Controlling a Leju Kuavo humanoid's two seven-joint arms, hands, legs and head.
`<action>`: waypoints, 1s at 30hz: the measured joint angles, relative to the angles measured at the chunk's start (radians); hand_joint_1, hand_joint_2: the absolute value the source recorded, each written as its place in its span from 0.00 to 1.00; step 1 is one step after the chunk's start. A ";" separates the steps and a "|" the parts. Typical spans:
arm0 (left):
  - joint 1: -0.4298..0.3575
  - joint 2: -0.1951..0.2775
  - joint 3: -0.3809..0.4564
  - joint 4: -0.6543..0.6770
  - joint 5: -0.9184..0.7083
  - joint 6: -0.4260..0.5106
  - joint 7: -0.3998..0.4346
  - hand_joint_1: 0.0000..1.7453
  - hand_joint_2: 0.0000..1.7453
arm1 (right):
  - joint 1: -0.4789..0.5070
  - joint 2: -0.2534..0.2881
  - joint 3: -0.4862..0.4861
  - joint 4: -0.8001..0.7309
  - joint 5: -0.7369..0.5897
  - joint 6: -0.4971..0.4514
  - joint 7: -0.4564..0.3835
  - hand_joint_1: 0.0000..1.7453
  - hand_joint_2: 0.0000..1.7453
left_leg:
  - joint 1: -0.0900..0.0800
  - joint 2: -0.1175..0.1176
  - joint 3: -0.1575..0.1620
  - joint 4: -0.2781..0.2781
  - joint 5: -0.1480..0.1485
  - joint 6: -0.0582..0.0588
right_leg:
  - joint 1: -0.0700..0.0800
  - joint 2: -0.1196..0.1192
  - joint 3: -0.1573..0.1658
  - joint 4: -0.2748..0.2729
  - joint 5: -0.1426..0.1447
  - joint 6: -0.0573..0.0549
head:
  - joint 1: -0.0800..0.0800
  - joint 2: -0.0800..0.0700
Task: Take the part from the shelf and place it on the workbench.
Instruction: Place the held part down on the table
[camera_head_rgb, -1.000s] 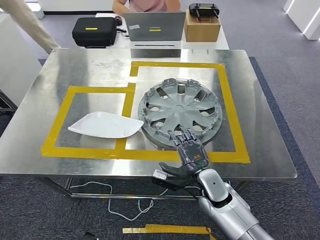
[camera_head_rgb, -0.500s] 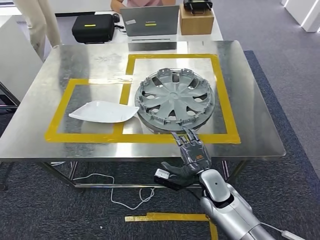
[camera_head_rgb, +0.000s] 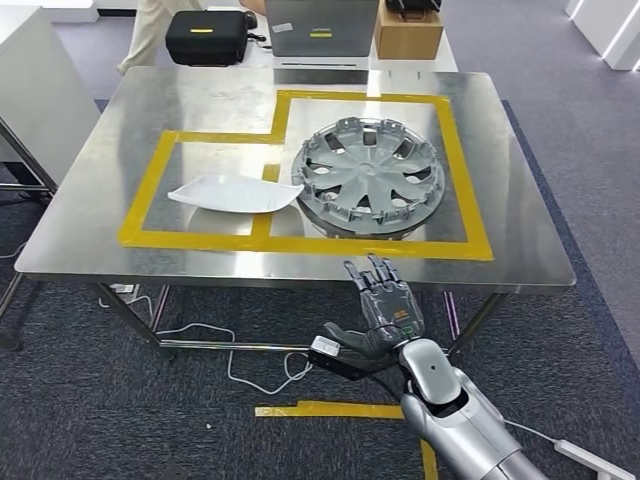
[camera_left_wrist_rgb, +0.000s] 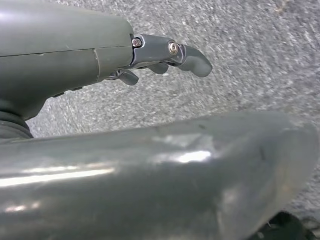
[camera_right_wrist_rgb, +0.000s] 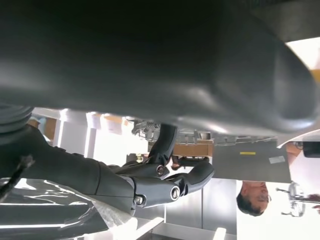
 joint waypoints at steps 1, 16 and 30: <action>0.000 0.001 0.001 0.000 0.000 0.000 0.000 0.00 0.00 | 0.001 -0.003 -0.002 0.000 0.000 0.000 0.003 0.00 0.00 | -0.002 0.000 -0.014 0.000 0.011 0.005 | 0.000 0.002 -0.019 0.060 -0.051 0.002 | 0.001 0.000; 0.021 0.007 0.035 -0.002 -0.017 0.002 0.000 0.00 0.00 | 0.143 -0.027 -0.137 0.006 -0.033 -0.010 0.084 0.00 0.00 | -0.010 -0.005 -0.169 0.121 -0.006 -0.037 | 0.008 -0.006 0.166 -0.115 -0.005 -0.055 | -0.004 0.000; 0.049 -0.010 0.117 -0.046 -0.065 0.012 0.001 0.00 0.00 | 0.358 -0.008 -0.408 0.267 -0.338 -0.003 0.102 0.00 0.00 | -0.006 0.000 0.022 -0.026 0.002 0.005 | 0.009 -0.006 0.035 -0.042 0.012 -0.009 | -0.001 0.000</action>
